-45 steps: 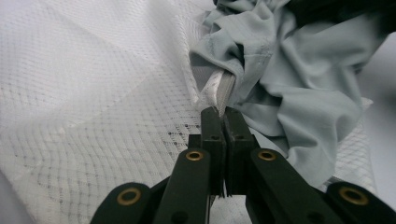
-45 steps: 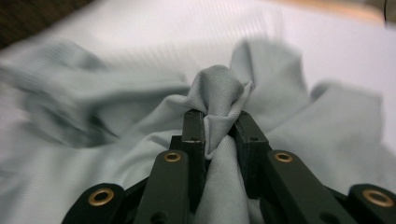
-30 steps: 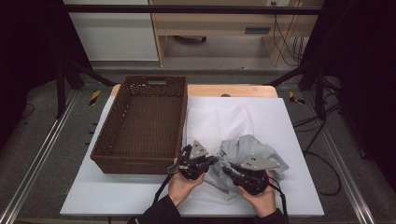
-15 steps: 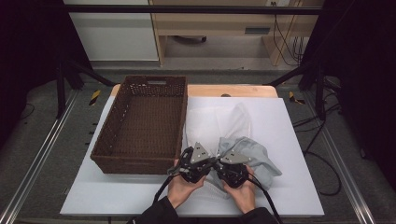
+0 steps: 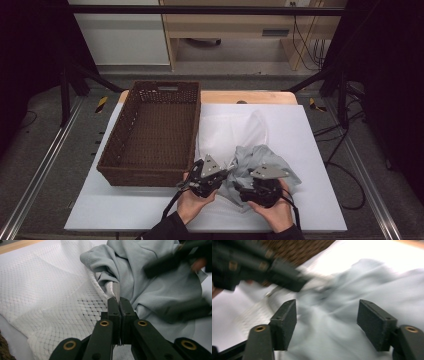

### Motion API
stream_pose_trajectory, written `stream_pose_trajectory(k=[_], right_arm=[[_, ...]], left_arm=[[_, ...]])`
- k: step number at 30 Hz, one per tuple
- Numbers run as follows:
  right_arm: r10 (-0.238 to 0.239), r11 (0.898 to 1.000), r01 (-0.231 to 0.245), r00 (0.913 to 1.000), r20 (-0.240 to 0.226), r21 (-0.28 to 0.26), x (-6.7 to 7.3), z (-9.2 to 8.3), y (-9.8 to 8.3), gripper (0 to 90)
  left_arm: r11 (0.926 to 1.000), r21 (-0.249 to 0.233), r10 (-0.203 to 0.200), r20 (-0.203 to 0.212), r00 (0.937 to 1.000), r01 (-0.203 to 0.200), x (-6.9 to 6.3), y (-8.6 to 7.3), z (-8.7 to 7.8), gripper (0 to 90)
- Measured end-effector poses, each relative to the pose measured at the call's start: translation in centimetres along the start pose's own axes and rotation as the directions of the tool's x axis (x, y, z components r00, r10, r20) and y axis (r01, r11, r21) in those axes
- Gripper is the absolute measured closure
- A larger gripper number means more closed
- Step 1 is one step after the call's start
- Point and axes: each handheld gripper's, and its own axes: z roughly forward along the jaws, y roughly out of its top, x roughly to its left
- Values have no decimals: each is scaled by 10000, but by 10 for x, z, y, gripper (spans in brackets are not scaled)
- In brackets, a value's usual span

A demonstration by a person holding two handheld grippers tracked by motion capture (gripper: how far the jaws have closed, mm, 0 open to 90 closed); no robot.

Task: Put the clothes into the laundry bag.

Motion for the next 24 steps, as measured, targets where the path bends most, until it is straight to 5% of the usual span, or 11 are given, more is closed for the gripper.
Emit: stream_pose_trajectory(k=[4, 8, 11, 14, 18, 24], right_arm=[[485, 9961, -398, 9923, 1136, -783, -28, -25, 6, 270], [972, 9947, -889, 9764, 1927, -511, -53, -15, -5, 202], [1207, 9915, -1268, 9804, 1560, 301, -61, 10, -18, 265], [732, 9952, -823, 9854, 1535, 533, -59, 20, -22, 465], [722, 9972, -739, 9904, 1183, 105, -55, 4, -15, 734], [-313, 9956, 265, 9982, -517, -896, -29, -18, -1, 773]], left_arm=[[10000, 12, -40, 40, 10000, 40, 2, 0, 0, 886], [10000, 88, -34, 38, 10000, 34, 3, 0, 0, 885], [9999, 149, -5, 33, 10000, 4, 3, 0, 2, 885], [9997, 236, -19, 33, 10000, 19, 4, -1, 3, 885], [9996, 256, -129, -37, 9999, 130, 6, 0, 3, 885], [9989, 89, -455, 5, 9990, 455, 10, 6, -3, 886]])
